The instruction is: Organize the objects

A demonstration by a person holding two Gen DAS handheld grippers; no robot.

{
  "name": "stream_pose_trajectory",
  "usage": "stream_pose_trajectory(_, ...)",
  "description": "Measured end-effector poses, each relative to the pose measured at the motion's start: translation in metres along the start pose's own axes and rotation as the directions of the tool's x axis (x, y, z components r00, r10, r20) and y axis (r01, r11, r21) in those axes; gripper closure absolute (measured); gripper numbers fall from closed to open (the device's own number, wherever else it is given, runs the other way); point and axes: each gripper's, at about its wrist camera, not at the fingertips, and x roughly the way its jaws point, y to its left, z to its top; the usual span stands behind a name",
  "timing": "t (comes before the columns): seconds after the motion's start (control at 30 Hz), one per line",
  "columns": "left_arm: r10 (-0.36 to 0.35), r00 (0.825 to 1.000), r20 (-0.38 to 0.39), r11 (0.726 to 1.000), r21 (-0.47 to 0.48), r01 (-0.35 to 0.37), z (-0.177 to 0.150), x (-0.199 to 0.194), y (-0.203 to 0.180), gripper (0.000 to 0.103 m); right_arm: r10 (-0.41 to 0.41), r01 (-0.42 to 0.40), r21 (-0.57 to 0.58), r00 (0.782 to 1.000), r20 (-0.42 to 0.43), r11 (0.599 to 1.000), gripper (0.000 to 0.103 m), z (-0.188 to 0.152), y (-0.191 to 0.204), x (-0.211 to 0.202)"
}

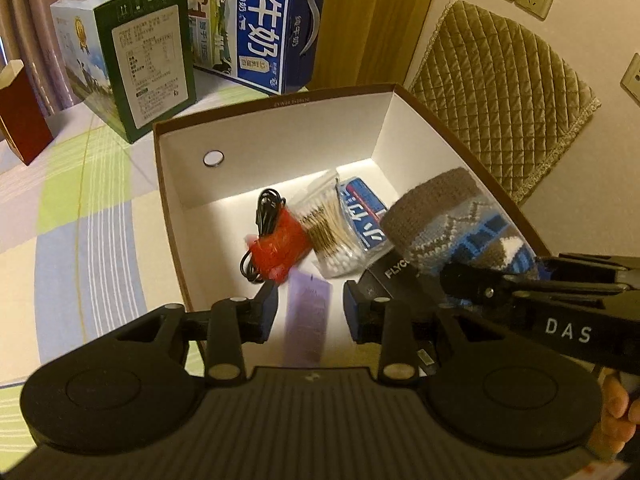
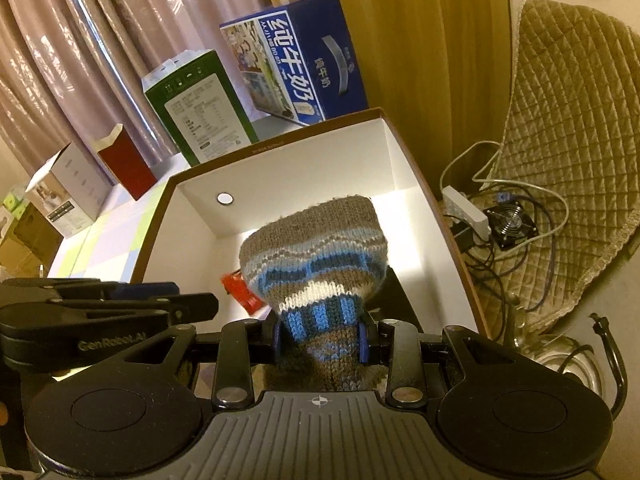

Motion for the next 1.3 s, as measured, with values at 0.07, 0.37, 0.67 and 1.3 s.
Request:
stream_pose_trajectory(0.07, 0.004, 1.000, 0.009, 1.000, -0.004, -0.004, 0.002, -0.003, 0.002, 0.065, 0.005, -0.005, 0.000, 1.000, -0.003, 1.000, 0.073, 0.000, 0.001, 0.002)
stream_pose_trajectory(0.37, 0.040, 0.997, 0.060, 0.998, -0.044, -0.038, 0.003, -0.025, 0.016, 0.033, 0.046, -0.043, -0.053, 0.997, 0.058, 0.998, 0.031, 0.001, 0.010, -0.001)
stream_pose_trajectory(0.67, 0.059, 0.994, 0.092, 0.994, -0.092, -0.051, -0.003, -0.049, 0.023, 0.016, 0.044, -0.039, -0.073, 0.996, 0.073, 0.997, 0.008, -0.005, 0.005, -0.020)
stream_pose_trajectory(1.3, 0.102, 0.988, 0.115, 0.986, -0.141, -0.086, -0.052, -0.096, 0.012, 0.001, 0.068, -0.067, -0.027, 0.997, 0.044, 0.997, 0.002, -0.046, 0.009, -0.059)
